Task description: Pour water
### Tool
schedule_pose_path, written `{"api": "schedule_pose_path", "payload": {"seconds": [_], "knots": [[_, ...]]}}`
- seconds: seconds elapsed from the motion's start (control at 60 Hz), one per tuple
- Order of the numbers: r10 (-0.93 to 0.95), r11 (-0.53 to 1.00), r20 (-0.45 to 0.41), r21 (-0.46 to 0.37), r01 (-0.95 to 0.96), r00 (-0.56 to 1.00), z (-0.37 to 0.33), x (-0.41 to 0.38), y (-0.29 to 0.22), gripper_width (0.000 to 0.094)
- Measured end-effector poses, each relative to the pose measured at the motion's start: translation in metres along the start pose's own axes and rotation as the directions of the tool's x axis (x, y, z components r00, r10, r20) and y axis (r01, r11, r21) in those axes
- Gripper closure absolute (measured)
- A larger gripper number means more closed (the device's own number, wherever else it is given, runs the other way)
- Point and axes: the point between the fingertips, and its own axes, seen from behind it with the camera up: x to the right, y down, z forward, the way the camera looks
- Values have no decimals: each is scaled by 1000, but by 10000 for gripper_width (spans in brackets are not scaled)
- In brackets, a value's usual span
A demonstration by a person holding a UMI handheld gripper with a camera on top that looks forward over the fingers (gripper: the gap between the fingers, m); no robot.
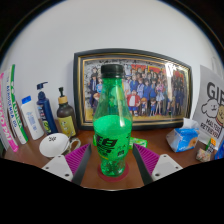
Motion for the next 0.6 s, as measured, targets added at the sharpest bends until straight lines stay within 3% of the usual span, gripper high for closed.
{"api": "schedule_pose_path", "payload": {"seconds": [0.283,0.6], "knots": [[10,985,-122,-168,-30,993,-98,-16,6,81],[-38,972,-181,-235,-6,983,-257,-84,7,84]]}}
